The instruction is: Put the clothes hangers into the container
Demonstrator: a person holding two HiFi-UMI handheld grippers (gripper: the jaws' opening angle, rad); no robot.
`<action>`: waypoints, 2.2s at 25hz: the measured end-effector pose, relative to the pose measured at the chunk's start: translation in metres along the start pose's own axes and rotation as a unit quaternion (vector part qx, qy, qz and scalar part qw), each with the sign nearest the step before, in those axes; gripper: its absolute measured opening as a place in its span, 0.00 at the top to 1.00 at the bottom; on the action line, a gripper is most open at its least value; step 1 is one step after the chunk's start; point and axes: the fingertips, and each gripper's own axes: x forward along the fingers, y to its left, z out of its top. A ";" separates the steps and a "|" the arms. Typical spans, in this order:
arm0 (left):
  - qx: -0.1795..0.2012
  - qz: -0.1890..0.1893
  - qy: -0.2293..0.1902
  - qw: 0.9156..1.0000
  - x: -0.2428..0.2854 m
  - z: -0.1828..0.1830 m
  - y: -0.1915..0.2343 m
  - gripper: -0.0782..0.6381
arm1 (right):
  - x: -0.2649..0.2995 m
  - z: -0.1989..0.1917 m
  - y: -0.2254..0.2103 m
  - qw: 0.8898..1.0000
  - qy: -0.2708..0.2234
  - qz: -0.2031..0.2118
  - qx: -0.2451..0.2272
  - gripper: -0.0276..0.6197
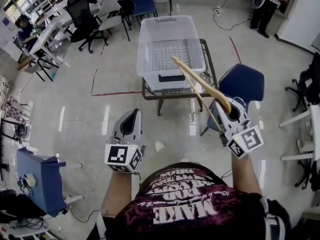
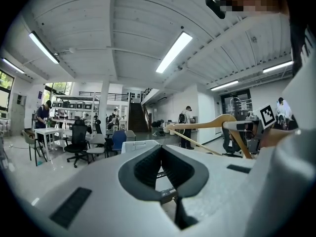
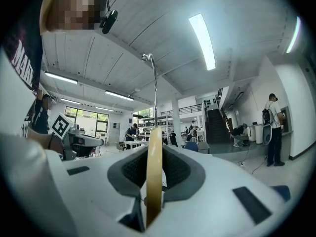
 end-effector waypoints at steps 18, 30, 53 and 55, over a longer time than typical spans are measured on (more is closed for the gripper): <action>-0.010 -0.018 -0.008 1.000 0.080 0.004 0.047 0.88 | 0.079 -0.010 -0.036 1.000 0.023 -0.003 -0.010 0.87; -0.012 -0.017 0.001 1.000 0.150 0.010 0.104 0.88 | 0.157 -0.006 -0.068 1.000 0.023 -0.012 -0.011 0.87; 0.025 -0.024 -0.013 0.999 0.247 0.037 0.205 0.88 | 0.293 0.000 -0.094 0.999 0.021 -0.025 -0.006 0.87; 0.025 -0.028 -0.015 0.999 0.251 0.038 0.213 0.88 | 0.307 0.001 -0.091 1.000 0.019 -0.025 -0.006 0.87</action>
